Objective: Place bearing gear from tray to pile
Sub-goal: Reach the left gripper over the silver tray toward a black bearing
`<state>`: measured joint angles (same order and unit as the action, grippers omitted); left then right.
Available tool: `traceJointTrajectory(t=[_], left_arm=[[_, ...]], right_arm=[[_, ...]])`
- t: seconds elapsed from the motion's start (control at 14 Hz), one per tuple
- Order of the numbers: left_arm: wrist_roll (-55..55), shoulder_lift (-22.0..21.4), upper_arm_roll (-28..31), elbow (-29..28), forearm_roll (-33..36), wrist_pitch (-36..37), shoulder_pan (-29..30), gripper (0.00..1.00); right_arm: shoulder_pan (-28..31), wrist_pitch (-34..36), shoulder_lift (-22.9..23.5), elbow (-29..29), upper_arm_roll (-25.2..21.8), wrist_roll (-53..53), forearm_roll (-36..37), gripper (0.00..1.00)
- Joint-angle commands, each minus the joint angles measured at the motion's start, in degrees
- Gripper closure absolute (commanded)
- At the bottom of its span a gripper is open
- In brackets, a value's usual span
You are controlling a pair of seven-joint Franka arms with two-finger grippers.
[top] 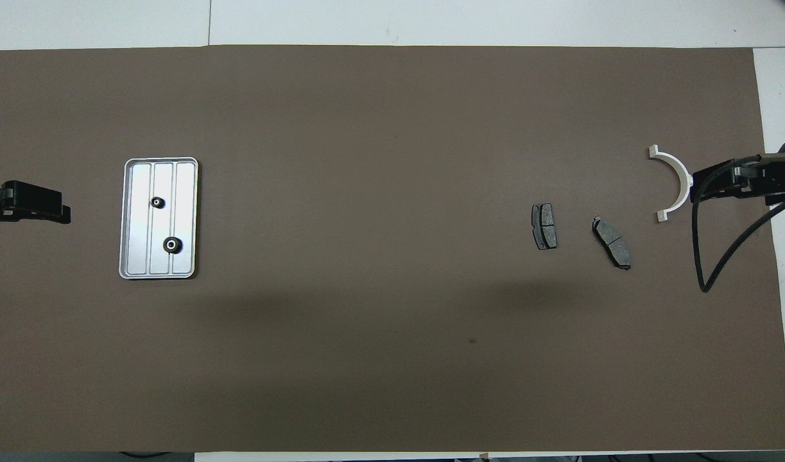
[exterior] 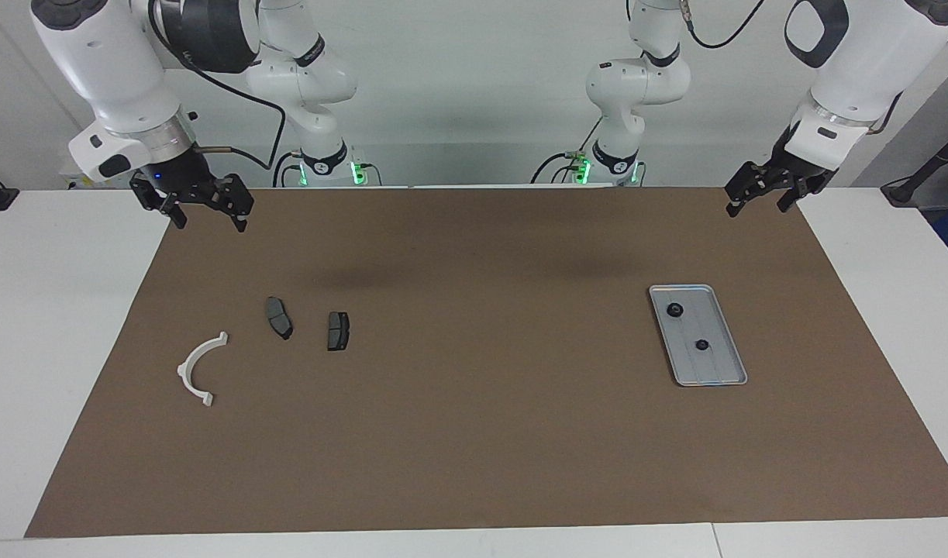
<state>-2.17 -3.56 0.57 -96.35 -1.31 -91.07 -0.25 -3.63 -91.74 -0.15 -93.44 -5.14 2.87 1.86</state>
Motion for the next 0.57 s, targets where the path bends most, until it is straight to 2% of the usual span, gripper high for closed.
traceJointTrajectory(t=[0.0, 0.5], left_arm=[[-0.5, -0.1, 0.0, 0.3, -0.4, 1.3, 0.2, 0.0], [-3.2, -0.7, 1.5, -0.4, -0.2, 0.2, 0.2, 0.0]], right_arm=[[-0.2, -1.1, -1.7, -2.4, -0.1, 0.6, -1.0, 0.0], [-0.1, -1.1, -1.9, -2.9, -0.1, 0.3, -1.0, 0.0]])
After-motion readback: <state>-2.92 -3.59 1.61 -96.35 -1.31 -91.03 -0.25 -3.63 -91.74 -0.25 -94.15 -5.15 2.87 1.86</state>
